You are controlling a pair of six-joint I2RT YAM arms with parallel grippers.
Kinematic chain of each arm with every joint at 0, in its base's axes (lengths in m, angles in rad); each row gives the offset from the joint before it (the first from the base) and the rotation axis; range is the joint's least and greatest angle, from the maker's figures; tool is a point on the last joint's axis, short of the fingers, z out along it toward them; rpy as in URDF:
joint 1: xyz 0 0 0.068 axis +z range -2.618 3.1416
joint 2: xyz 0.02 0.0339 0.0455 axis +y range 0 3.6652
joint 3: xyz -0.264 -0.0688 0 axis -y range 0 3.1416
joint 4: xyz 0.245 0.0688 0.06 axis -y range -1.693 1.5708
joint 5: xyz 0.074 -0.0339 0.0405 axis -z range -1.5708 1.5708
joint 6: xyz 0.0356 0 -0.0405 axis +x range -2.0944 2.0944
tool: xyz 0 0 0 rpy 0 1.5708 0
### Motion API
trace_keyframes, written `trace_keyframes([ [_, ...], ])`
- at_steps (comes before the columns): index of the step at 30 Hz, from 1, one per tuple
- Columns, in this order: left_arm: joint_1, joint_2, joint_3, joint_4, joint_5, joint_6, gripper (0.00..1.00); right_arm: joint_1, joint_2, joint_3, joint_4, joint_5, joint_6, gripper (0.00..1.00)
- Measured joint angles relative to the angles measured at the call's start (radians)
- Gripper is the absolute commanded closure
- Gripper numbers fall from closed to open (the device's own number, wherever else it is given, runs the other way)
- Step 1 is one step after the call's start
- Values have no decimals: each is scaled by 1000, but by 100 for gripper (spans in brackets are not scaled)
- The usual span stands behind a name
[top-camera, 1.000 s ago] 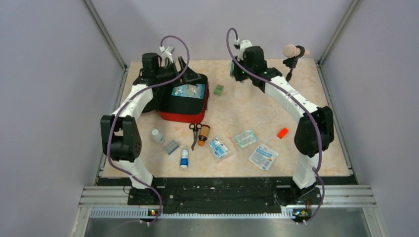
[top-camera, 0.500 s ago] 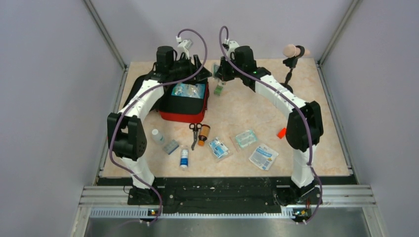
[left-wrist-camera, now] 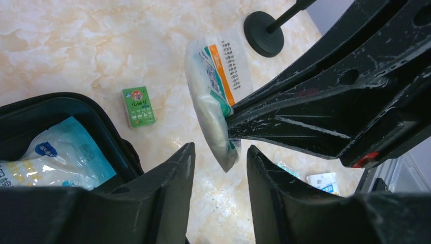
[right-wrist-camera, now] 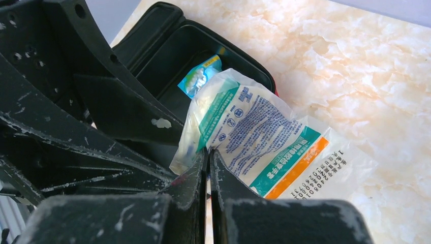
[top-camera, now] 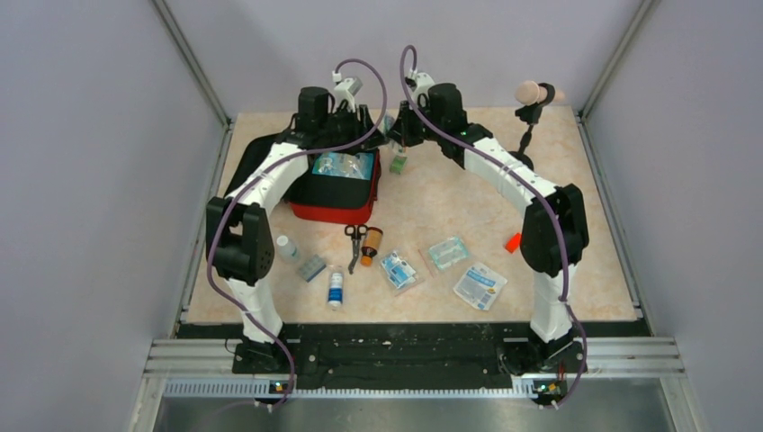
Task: Organize the medicine kit
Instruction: Pick up the medical item at the center of the board, then place the medical item at the medicine box.
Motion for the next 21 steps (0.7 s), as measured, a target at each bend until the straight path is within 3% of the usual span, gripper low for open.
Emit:
trace_keyframes([
  [3,-2,8,3,0,1,3,64,0,0,-5,1,-2,0,100],
  [7,-2,21,4,2,8,-2,88,0,0,-5,3,-4,0,100],
  [9,-2,29,4,4,16,-4,100,0,0,-7,2,-4,0,86],
  [11,-1,33,4,4,24,-8,100,0,0,-9,-2,-6,2,67],
  [13,5,34,4,-1,32,-6,100,-3,0,-12,-3,-13,3,56],
  [16,24,34,4,-8,47,-6,100,-23,-5,-12,-11,-39,7,48],
  [21,108,33,4,-45,75,32,100,-103,-75,-65,-53,-117,6,47],
])
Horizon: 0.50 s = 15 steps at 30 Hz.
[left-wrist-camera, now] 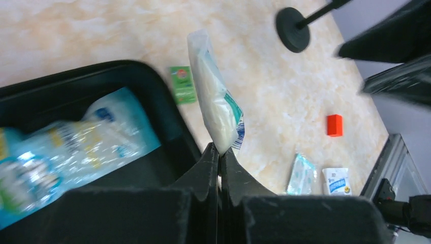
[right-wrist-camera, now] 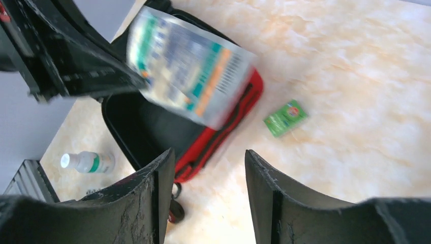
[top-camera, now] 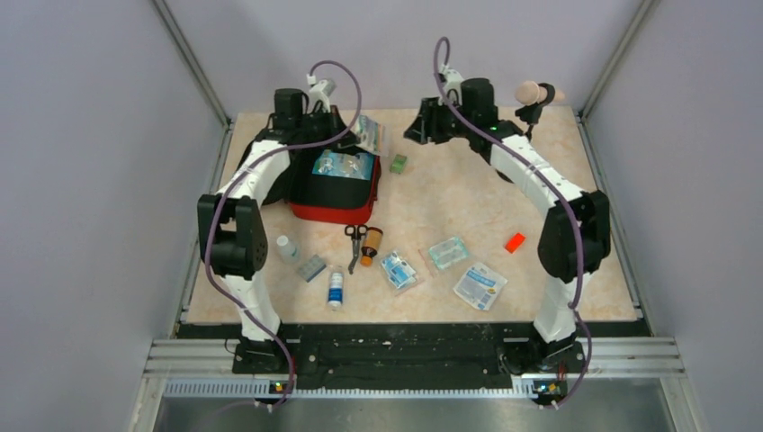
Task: Organize the medicine kit
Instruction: Place the medical item at the medicine box.
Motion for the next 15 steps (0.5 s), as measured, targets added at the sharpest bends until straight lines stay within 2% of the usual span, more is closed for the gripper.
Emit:
trace_keyframes([
  [7,172,-10,0,-105,9,93,100,-130,-172,-159,-42,-26,-19,48],
  [15,200,27,25,-239,74,185,100,-111,-204,-189,-49,-37,-53,48],
])
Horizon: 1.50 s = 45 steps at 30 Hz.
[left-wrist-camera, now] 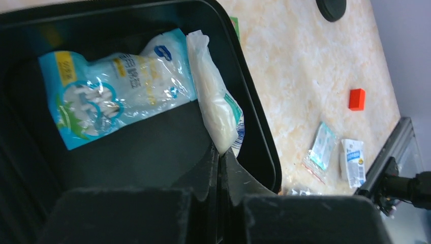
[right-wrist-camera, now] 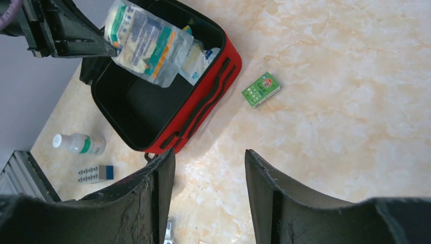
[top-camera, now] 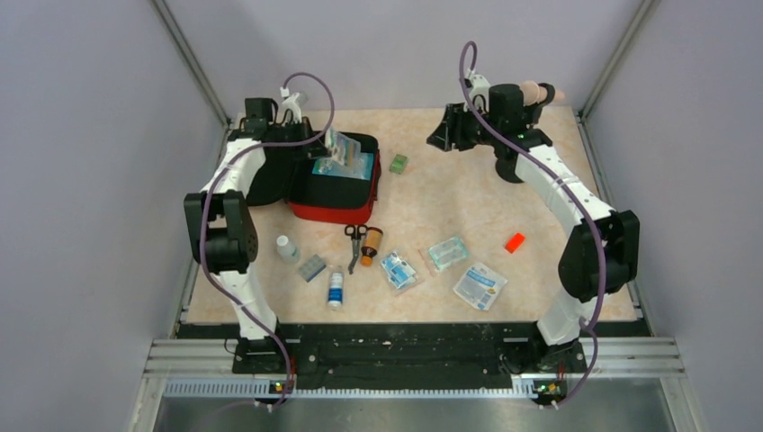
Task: Organize the medicine kit
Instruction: Place the medical item at the medicine box.
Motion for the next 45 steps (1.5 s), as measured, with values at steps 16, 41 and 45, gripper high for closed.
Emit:
trace_keyframes([
  [16,-13,102,-102,-12,32,-42,100,0,-3,-47,-11,1,-18,48],
  [41,-86,124,-81,-90,-383,32,28,4,-29,-150,-42,69,-98,47],
  [45,-85,76,-60,-116,-490,85,27,4,-49,-189,-68,88,-181,43],
])
